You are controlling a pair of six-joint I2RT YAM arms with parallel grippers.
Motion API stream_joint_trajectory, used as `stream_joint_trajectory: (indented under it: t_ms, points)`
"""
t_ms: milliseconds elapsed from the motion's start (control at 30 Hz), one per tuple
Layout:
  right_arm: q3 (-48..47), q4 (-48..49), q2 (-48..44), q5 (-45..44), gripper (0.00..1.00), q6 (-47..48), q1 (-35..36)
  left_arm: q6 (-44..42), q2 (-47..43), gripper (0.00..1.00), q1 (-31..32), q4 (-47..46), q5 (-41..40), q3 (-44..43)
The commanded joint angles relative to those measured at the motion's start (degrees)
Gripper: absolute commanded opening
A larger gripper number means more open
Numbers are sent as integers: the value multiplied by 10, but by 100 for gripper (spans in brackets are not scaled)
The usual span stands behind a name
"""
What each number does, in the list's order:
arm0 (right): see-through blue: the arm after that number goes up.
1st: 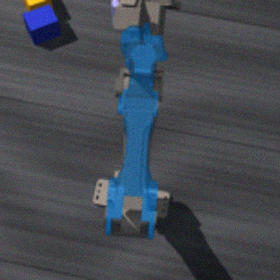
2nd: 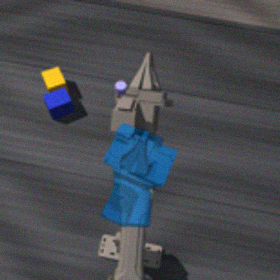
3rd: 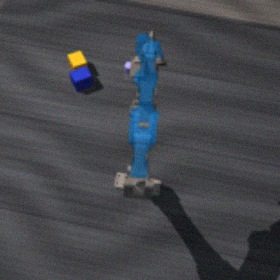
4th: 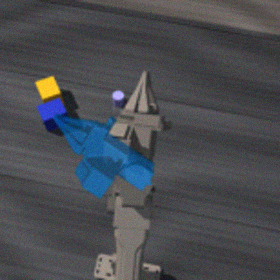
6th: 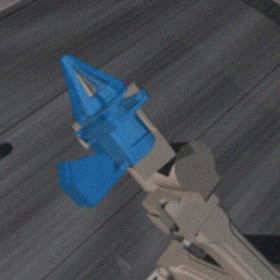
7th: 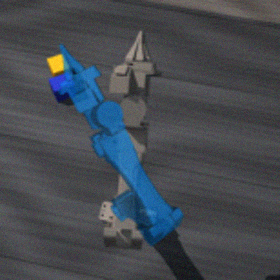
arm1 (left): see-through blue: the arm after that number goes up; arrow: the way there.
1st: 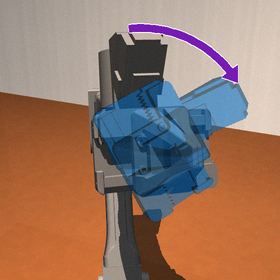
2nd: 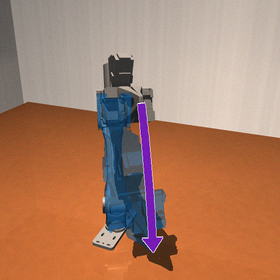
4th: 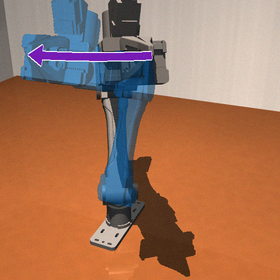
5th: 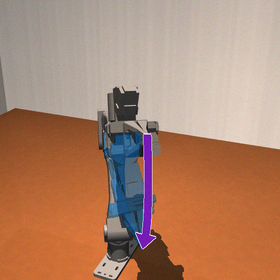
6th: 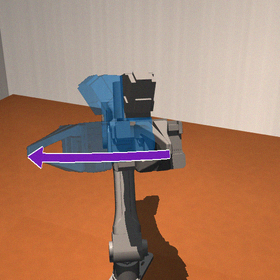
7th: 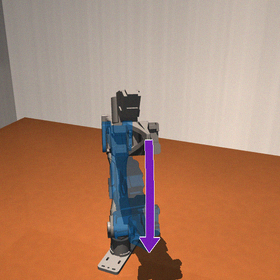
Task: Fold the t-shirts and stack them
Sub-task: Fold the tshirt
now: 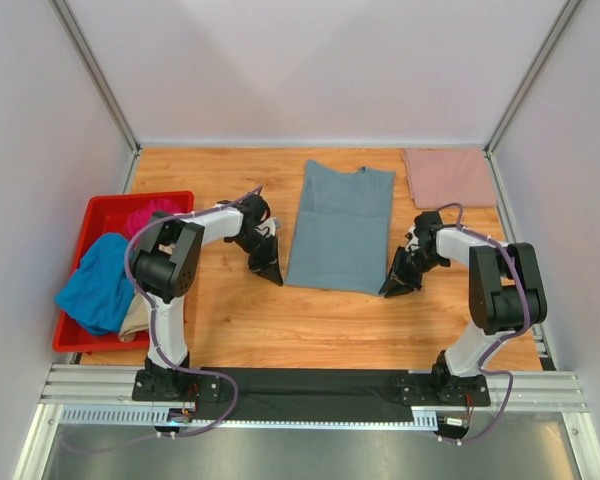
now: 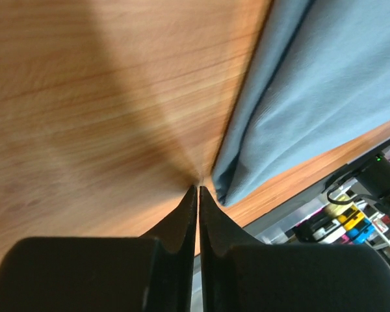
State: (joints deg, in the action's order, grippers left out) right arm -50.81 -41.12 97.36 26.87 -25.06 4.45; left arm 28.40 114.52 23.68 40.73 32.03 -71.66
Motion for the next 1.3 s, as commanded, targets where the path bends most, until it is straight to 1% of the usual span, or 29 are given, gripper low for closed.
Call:
stream_joint_trajectory:
  t_ms: [0, 67, 100, 167, 200, 267, 333, 467, 767, 1033, 1133, 1233, 1267]
  points:
    - [-2, -7, -27, -35, 27, -2, 4, -5, -19, 14, -1, 46, -42, -23]
    - [-8, -18, -39, -34, 30, -7, 5, 0, -46, 20, -2, 48, -52, -23]
    - [-10, -27, -52, -33, 34, -8, 6, 8, -55, 26, -2, 43, -52, -22]
    - [-10, -33, -65, -25, 39, -21, 6, 20, -77, 33, -2, 23, -29, -19]
    - [-10, -34, -73, -22, 43, -26, 6, 23, -80, 39, -2, 14, -15, -19]
    - [-8, -34, -77, -13, 46, -46, 6, 26, -76, 43, -2, -6, 32, -23]
    - [-6, -24, -77, -3, 49, -60, 6, 28, -65, 45, -2, -11, 55, -30]
    - [-3, -1, -54, 4, 51, -85, 6, 24, -42, 48, -1, -28, 73, -22]
    - [12, 25, -17, -4, 51, -101, 6, 32, -6, 49, 0, -65, 80, 22]
    - [36, 39, -2, -28, 50, -97, 6, 34, 6, 46, 2, -52, 43, 27]
    - [40, 40, 3, -38, 47, -97, 6, 37, 15, 43, 2, -53, 35, 25]
    - [42, 39, 0, -55, 39, -93, 6, 39, 24, 36, 2, -52, 33, 19]
    - [43, 36, -1, -60, 34, -93, 6, 39, 24, 29, 2, -52, 33, 18]
